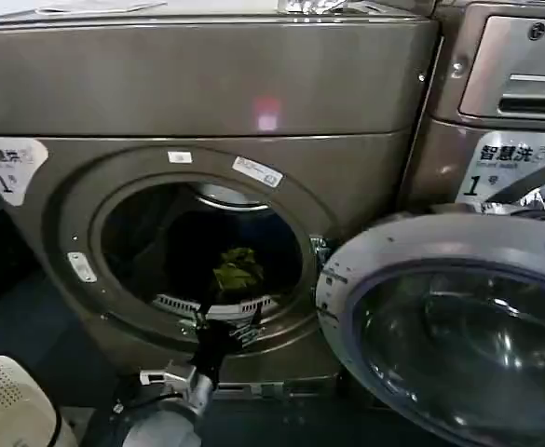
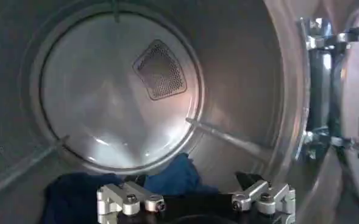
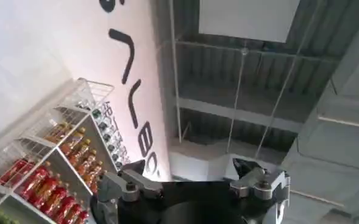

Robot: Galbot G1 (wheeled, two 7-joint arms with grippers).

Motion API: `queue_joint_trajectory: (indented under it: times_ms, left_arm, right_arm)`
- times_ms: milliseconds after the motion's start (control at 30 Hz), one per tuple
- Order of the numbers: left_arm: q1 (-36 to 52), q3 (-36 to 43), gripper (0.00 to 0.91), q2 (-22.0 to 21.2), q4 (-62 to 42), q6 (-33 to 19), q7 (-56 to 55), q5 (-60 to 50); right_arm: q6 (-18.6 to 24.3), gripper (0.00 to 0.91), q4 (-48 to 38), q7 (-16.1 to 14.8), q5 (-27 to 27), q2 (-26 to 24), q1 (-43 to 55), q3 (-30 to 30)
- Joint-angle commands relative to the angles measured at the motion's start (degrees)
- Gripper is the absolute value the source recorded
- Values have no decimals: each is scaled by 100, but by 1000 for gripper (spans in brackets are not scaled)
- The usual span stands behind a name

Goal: Grasp the clothes from the dryer.

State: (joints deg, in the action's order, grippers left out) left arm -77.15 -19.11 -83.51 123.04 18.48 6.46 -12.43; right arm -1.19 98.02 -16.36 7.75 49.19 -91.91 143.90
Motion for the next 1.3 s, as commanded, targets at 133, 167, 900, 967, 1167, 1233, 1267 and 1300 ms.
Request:
queue_joint_trajectory:
  times_ms: [133,167,900,967,1167,1233,1267,1300]
  left_arm:
    - [1017,-611,907,105,-184,-1247,2421,-4548]
    - [1126,-611,907,83,-181,-1257,2682,-4702]
    - [3303,-1238,907,-490,-1923,-1794,6626,-6092]
    - [3283,-1224,907,-380,-1966,-1840,6803,-6097]
    - [3425,-1204,907,-60,-2208,-1905,7071,-5701]
    - [3470,-1175,907,27,-2335,-1942,7075,-5753]
    - [3507,-1147,907,114,-2431,-1928,7072,-5732]
    - [3526,-1126,907,143,-2453,-1920,7072,-5739]
  right_arm:
    - [-161,907,192,-140,-260,-7,-213,707]
    - [-155,907,188,-151,-318,-4,-246,769]
    - [-105,907,263,-128,-96,362,-591,1181]
    - [-81,907,304,-167,-115,485,-534,1121]
    - [-63,907,429,-190,-114,610,-424,999]
    - [-58,907,447,-199,-113,637,-407,977]
    - [-58,907,452,-200,-112,635,-403,971]
    - [-57,907,447,-201,-113,632,-406,969]
